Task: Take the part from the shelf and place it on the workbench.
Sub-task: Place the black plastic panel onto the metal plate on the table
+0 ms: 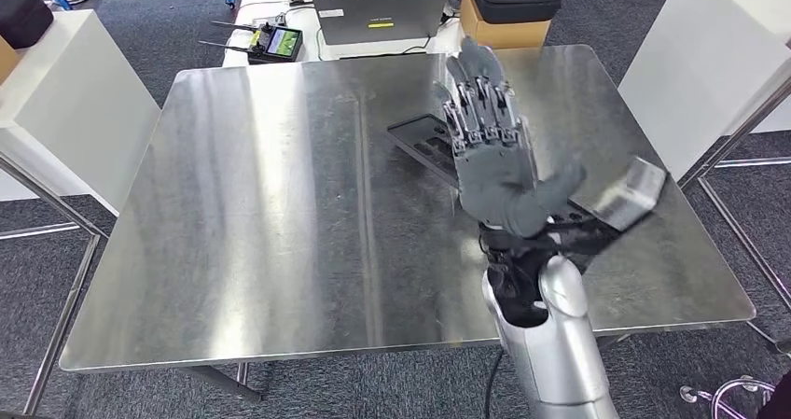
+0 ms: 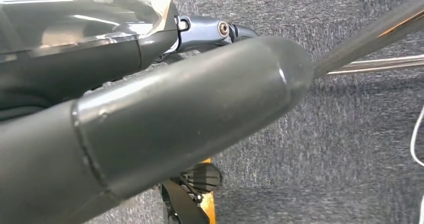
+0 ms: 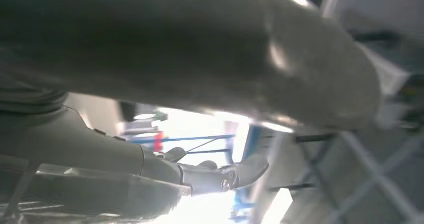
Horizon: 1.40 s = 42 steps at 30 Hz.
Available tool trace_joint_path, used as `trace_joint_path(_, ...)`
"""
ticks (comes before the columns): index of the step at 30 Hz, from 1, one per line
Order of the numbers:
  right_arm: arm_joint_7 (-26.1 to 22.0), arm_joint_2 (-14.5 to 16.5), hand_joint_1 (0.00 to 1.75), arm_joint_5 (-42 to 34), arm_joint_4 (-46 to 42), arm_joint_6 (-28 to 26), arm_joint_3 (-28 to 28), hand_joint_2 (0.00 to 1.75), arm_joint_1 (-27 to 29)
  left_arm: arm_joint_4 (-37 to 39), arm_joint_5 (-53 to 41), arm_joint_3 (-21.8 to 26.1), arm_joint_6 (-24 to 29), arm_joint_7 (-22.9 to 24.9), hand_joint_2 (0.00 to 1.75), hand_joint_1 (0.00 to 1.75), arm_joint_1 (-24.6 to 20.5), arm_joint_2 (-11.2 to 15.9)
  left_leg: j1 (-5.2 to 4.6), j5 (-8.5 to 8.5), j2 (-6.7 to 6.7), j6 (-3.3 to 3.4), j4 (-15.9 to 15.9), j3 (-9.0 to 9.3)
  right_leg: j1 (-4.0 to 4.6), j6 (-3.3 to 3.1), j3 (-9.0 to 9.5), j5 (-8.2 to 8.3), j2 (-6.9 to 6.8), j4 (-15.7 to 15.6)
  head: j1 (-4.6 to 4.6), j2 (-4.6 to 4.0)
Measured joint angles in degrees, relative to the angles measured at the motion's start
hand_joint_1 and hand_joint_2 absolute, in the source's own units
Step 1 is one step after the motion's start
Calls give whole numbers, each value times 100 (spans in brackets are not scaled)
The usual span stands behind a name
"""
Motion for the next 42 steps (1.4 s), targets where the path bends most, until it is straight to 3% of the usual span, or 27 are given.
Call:
trace_joint_path(4, -420, -97, 0, -181, -730, 21, -9, 0, 691, -1, 11, 85, -65, -77, 0, 0, 26, -14, -1, -8, 0, 4, 0, 1, -1, 7, 6, -8, 0, -1, 1, 0)
trace_joint_path(10, -971, -233, 0, 281, -1476, -108, -80, 0, 1369, 1, 28, 203, -151, -173, 0, 0, 63, -29, -2, -11, 1, 8, 1, 3, -3, 7, 8, -8, 0, -2, 0, 0)
trace_joint_path(17, -1111, -349, 0, 405, -1800, -354, -299, 0, 1813, -1, 4, 276, -168, -187, 0, 0, 72, -57, -2, -14, 3, 12, 1, 5, -3, 7, 8, -8, 0, -3, 0, -1)
trace_joint_path(19, -1146, -369, 0, 396, -1830, -423, -402, 0, 1879, -2, -15, 278, -170, -169, 0, 0, 66, -57, -3, -15, 1, 19, 25, 3, -38, 30, 14, 8, 3, -26, 0, -1)
trace_joint_path(20, -1163, -376, 0, 369, -1847, -448, -458, 0, 1902, -4, -28, 279, -174, -157, 0, 0, 61, -50, -15, 1, -1, 43, 11, 12, -64, 62, 33, 37, 5, -67, -10, -1)
trace_joint_path(22, -1186, -391, 0, 310, -1895, -478, -571, 0, 1946, -9, -51, 282, -184, -130, 0, 0, 39, -42, -18, 156, 19, 173, -227, 141, -51, 127, 92, 90, -6, -177, -23, -1)
trace_joint_path(23, -1191, -399, 0, 295, -1914, -482, -631, 0, 1960, -10, -53, 284, -191, -116, 0, 0, 24, -48, -5, 256, 40, 243, -404, 231, -34, 129, 93, 60, -18, -154, -23, -1)
trace_joint_path(24, -1195, -408, 0, 290, -1926, -490, -693, 0, 1971, -11, -53, 286, -196, -100, 0, 0, 7, -55, 23, 344, 63, 295, -550, 307, -14, 117, 35, -26, -28, -10, -12, -1)
trace_joint_path(26, -1191, -427, 0, 284, -1923, -521, -815, 0, 2004, -12, -52, 295, -206, -74, 0, 0, -15, -69, 70, 397, 93, 308, -637, 338, -40, 107, -245, -304, -36, 620, 13, -1)
trace_joint_path(28, -1169, -446, 0, 256, -1912, -564, -917, 0, 2053, -13, -51, 310, -215, -63, 0, 0, -21, -87, 121, 391, 103, 258, -616, 319, -97, 191, -442, -436, -40, 1076, 21, -1)
trace_joint_path(29, -1154, -452, 0, 235, -1903, -578, -964, 0, 2066, -13, -51, 317, -222, -59, 0, 0, -21, -98, 158, 377, 102, 212, -587, 305, -134, 271, -393, -387, -45, 1020, 19, -1)
trace_joint_path(31, -1125, -456, 0, 202, -1880, -585, -1045, 0, 2070, -15, -51, 332, -234, -51, 0, 0, -22, -102, 250, 289, 94, 44, -410, 234, -228, 479, -35, -186, -64, 414, 25, -1)
trace_joint_path(32, -1113, -453, 0, 194, -1866, -586, -1073, 0, 2069, -24, -51, 346, -240, -48, 0, 0, -25, -84, 282, 213, 86, -57, -278, 174, -255, 533, 107, -140, -54, 164, 61, -1)
trace_joint_path(33, -1102, -454, 0, 190, -1855, -587, -1096, 0, 2074, -35, -52, 361, -244, -46, 0, 0, -27, -73, 288, 140, 81, -147, -154, 109, -272, 511, 183, -141, -40, 45, 85, -1)
trace_joint_path(34, -1088, -453, 0, 187, -1845, -591, -1114, 0, 2081, -46, -51, 377, -246, -46, 0, 0, -30, -62, 281, 87, 78, -209, -69, 63, -269, 429, 158, -198, -17, 95, 80, 0)
trace_joint_path(36, -1066, -449, 0, 188, -1837, -597, -1138, 0, 2094, -59, -49, 404, -245, -47, 0, 0, -31, -72, 285, 61, 83, -263, -27, 37, -253, 238, 98, -234, 0, 205, 31, -1)
trace_joint_path(37, -1054, -442, 0, 189, -1835, -599, -1145, 0, 2100, -61, -45, 415, -244, -46, 0, 0, -31, -74, 302, 31, 82, -265, 3, 28, -235, 177, 78, -234, -2, 221, -10, -1)
trace_joint_path(39, -1041, -428, 0, 198, -1831, -595, -1154, 0, 2103, -62, -38, 439, -246, -46, 0, 0, -32, -79, 292, -230, 78, -212, 359, -134, -163, 94, 47, -211, -3, 224, -37, 0)
trace_joint_path(42, -1031, -402, 0, 204, -1816, -584, -1166, 0, 2114, -63, -14, 484, -251, -45, 0, 0, -17, -91, 161, -853, 72, -46, 1555, -693, -30, -4, -23, -157, -6, 214, -53, 0)
